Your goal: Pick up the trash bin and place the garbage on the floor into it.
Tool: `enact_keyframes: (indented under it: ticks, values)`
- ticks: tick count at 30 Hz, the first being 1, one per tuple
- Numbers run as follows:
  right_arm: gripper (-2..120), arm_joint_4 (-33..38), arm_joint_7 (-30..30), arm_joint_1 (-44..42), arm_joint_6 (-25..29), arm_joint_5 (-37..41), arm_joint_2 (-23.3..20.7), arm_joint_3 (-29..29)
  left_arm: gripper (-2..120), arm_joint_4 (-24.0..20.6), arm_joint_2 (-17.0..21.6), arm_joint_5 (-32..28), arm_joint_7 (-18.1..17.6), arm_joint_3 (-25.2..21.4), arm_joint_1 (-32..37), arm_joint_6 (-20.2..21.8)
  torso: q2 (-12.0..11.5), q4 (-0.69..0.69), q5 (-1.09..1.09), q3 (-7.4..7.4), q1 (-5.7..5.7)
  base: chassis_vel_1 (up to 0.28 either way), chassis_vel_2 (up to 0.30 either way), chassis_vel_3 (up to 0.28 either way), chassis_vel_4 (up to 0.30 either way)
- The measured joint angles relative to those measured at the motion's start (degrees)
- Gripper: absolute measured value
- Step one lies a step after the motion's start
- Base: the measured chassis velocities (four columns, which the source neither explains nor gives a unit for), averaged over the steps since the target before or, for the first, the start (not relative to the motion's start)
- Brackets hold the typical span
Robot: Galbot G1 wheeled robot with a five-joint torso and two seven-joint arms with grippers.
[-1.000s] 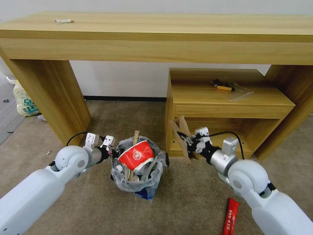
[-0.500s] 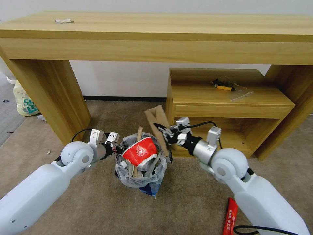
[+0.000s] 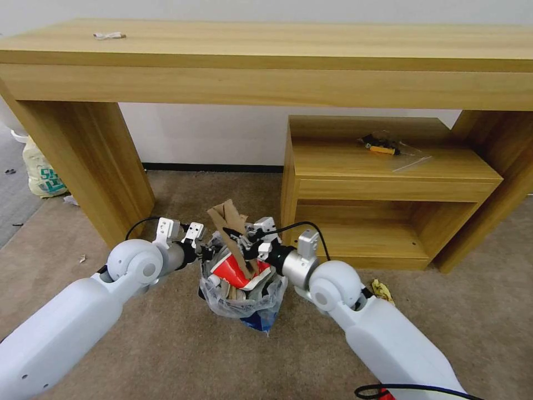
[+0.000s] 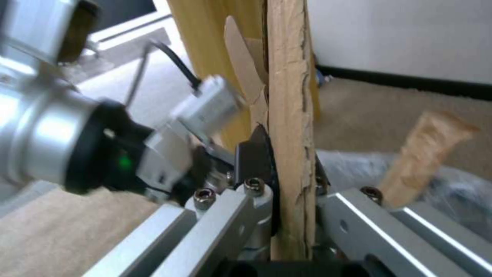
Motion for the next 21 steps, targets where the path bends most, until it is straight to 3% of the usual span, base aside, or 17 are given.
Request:
enact_keyframes:
  ticks: [9,12,21]
  values:
    - [2,-1.41,2.73,-0.04,-1.67,0.15,-0.61,-0.12,0,-0.30,0.18,-0.12,0.00,-0.29,-0.01,0.00,0.00,-0.01,0.00,0.00,0.00,0.000,0.000,0.000,0.000]
    - [17,-2.00,4.24,0.14,-2.22,0.66,-0.24,-0.21,0,-0.53,0.38,-0.36,-0.07,-0.47,-0.01,0.00,0.00,-0.01,0.00,0.00,0.00,0.000,0.000,0.000,0.000]
    - [43,-1.95,5.96,0.37,-2.24,1.68,-0.20,-0.30,0,-0.49,0.87,-0.69,-0.42,-1.17,0.69,0.00,0.00,0.01,0.01,0.00,0.00,0.000,0.000,0.000,0.000]
